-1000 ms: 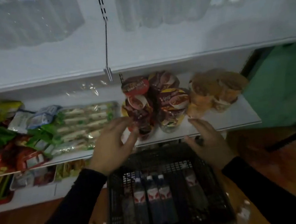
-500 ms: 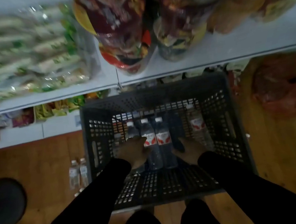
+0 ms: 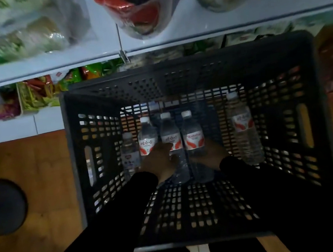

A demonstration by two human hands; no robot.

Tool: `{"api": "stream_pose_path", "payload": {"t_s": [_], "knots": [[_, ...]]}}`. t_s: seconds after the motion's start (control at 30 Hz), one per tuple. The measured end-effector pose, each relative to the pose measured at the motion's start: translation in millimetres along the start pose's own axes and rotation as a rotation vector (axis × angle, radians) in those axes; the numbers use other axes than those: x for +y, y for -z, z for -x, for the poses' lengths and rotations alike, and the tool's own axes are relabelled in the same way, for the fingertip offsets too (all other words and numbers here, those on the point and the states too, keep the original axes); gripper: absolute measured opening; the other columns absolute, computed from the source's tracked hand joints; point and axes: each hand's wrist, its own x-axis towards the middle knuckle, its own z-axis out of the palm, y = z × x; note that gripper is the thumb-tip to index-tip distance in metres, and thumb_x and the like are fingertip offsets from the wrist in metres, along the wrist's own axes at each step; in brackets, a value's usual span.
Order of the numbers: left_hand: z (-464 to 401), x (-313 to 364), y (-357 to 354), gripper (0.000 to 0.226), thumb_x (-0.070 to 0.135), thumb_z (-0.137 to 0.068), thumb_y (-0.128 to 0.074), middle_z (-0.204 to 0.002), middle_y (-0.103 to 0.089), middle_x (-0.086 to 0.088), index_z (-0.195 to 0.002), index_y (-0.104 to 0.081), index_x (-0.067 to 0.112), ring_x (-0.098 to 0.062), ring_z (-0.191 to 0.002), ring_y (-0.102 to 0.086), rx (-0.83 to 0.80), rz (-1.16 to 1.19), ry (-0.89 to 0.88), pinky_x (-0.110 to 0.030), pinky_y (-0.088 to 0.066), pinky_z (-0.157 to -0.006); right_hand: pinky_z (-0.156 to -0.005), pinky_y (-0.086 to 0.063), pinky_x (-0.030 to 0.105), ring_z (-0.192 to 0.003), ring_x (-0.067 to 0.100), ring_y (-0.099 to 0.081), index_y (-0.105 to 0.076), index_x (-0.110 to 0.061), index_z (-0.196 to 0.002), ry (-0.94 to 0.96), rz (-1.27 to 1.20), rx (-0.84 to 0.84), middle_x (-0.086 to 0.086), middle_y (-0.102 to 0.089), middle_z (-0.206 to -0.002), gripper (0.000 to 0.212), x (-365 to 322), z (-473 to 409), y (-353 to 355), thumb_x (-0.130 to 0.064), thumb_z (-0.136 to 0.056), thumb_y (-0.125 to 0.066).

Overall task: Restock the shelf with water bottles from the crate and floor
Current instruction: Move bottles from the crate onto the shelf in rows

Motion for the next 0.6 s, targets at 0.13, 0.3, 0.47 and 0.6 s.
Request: {"api": "stream_pose_path", "payload": {"t_s": [0.13,0.3,0.47,0.6], "knots": [[15.9,24.9,20.3,0.057,0.043,-0.097,-0.05,-0.149,-0.041,-0.005,-0.147,-0.038,0.018,-0.023,-0.133,-0.044,0.054,0.249,-0.002,-0.031,-0.037,-0.107,-0.097,-0.052,0.036,-0.107,0.013,-0.066,-0.065,-0.026,-0.118,0.032,-0.064,-0.039,-0.007,-0.071,-0.113,0.051,-13.7,33.0,28.5,-0.027,-0.072,-0.085],[54.1,69.5,76.8,0.053,0.06,-0.084,-0.063,-0.125,-0.062,0.009,-0.128,-0.05,0.033,-0.01,-0.108,-0.061,0.055,0.645,-0.176,-0.03,-0.05,-0.09,-0.089,-0.049,0.021,-0.114,0.013,-0.06,-0.051,-0.023,-0.126,0.205,-0.077,-0.089,-0.005,-0.063,-0.125,0.054,-71.9,101.7,73.9,-0.014,-0.08,-0.077],[136.2,122.8,168.2,0.042,0.029,-0.088,-0.071,-0.117,-0.07,0.001,-0.127,-0.057,0.022,-0.016,-0.108,-0.066,0.066,0.765,-0.433,-0.042,-0.052,-0.097,-0.103,-0.048,0.035,-0.122,0.007,-0.057,-0.039,-0.033,-0.14,0.452,-0.071,-0.104,-0.009,-0.058,-0.134,0.078,-155.9,195.4,128.5,-0.012,-0.076,-0.077],[216.4,165.6,239.1,0.064,0.028,-0.068,-0.088,-0.114,-0.07,0.001,-0.124,-0.058,0.019,-0.015,-0.105,-0.067,0.239,0.661,-0.598,-0.041,-0.053,-0.095,-0.092,-0.046,0.014,-0.114,-0.012,-0.055,-0.034,-0.033,-0.136,0.635,-0.007,-0.063,-0.018,-0.052,-0.131,0.075,-215.5,278.6,167.3,0.01,-0.085,-0.067]]}}
